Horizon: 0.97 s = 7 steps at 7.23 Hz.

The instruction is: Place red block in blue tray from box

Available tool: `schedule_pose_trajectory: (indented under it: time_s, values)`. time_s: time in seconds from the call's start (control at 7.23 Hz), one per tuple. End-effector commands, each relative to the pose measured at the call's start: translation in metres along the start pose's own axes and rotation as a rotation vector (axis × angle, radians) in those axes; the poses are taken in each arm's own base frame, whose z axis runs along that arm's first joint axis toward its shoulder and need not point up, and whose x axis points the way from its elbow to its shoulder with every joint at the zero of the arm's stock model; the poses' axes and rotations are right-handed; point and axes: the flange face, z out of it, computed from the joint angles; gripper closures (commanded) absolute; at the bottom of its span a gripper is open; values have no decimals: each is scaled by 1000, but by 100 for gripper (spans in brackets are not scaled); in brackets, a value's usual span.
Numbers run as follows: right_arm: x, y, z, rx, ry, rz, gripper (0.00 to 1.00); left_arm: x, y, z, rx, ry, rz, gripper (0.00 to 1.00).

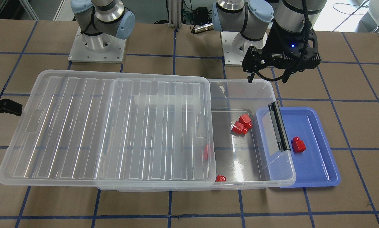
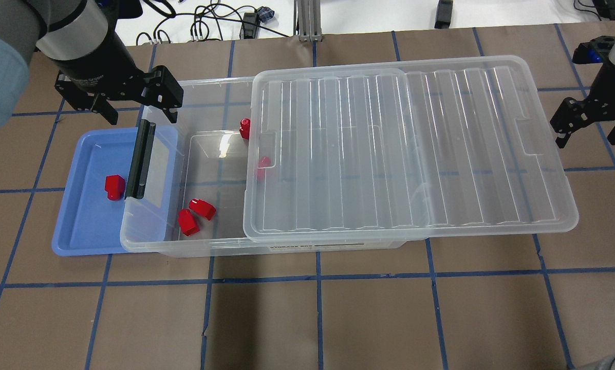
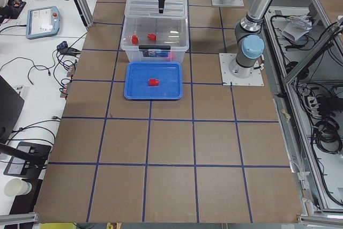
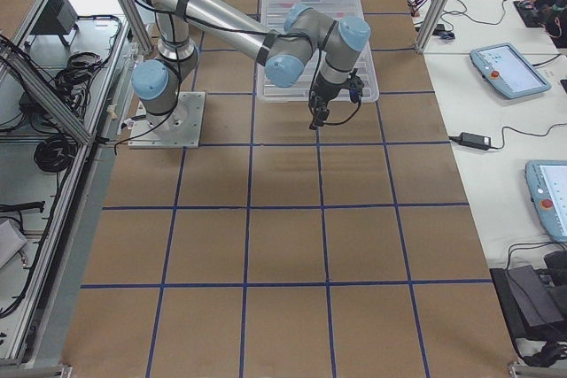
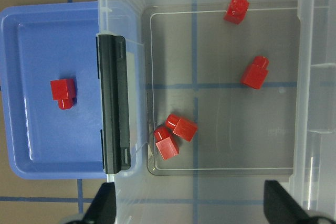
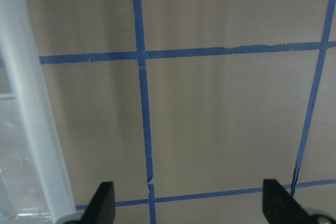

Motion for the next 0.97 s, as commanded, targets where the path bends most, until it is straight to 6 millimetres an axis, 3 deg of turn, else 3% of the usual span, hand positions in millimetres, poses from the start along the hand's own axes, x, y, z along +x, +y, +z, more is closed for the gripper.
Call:
schedule_pose_trajectory:
  time_s: [0.0,0.28,0.42,0.55,0.69,0.83]
  values:
    - [-6,2,1,3,-10,6,0,5,4,-3,7,8,6,0]
    - [-11,1,0,11,-22,0,0,4,0,3,-4,4,3,0]
    - [-15,0,-1,27,-60,1,0,4,7,1,-3,4,6,0]
    - [-24,-1,-4,39,-81,1,0,5,-5,15,-25,8,2,0]
    - [-40,-3,-6,38,-74,38,0,4,-3,4,11,10,6,0]
    - [-62,-5,-10,41,-66,51,0,5,-8,7,5,10,3,0]
